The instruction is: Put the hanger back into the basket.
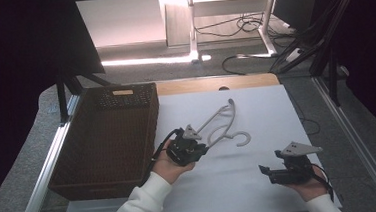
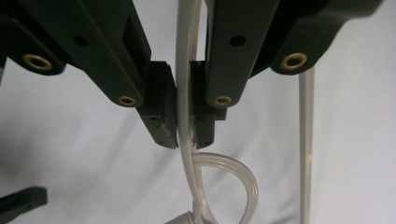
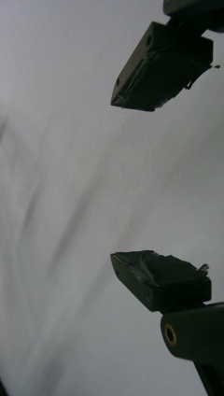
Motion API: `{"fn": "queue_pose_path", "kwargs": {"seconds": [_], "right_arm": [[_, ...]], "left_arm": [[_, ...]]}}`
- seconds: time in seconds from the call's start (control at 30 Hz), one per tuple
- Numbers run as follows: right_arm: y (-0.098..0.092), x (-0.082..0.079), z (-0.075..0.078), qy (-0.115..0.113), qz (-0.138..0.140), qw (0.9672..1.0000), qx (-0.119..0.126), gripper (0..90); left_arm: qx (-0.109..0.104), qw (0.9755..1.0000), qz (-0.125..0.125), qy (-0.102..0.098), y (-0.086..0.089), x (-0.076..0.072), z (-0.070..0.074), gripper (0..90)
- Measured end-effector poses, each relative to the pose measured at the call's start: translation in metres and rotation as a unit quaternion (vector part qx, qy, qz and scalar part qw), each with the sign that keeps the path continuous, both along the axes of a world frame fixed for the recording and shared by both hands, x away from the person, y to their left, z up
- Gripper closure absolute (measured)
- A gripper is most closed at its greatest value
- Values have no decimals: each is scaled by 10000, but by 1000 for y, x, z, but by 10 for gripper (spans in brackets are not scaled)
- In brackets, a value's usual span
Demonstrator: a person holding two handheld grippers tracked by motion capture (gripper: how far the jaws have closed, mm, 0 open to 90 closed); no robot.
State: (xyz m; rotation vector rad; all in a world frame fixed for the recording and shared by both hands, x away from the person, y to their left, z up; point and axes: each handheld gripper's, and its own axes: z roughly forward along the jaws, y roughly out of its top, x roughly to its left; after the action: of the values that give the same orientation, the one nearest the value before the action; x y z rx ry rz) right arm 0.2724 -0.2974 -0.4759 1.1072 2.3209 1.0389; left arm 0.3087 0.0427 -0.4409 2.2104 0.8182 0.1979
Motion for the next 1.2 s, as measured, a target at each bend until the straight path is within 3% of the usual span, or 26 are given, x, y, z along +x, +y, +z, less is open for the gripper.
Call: {"fn": "queue_pose_path", "kwargs": {"seconds": [0.53,1.0,1.2], "right_arm": [[0,0,-1,23,8,10000,-14,209],[1,1,-2,28,4,10000,-26,209],[1,1,-2,27,1,10000,-21,210]], "left_arm": [[-502,9985,153,-164,25,-6,32,821],[-984,9943,241,-336,51,-18,59,821],[-1077,9926,206,-518,59,-28,75,821]]}}
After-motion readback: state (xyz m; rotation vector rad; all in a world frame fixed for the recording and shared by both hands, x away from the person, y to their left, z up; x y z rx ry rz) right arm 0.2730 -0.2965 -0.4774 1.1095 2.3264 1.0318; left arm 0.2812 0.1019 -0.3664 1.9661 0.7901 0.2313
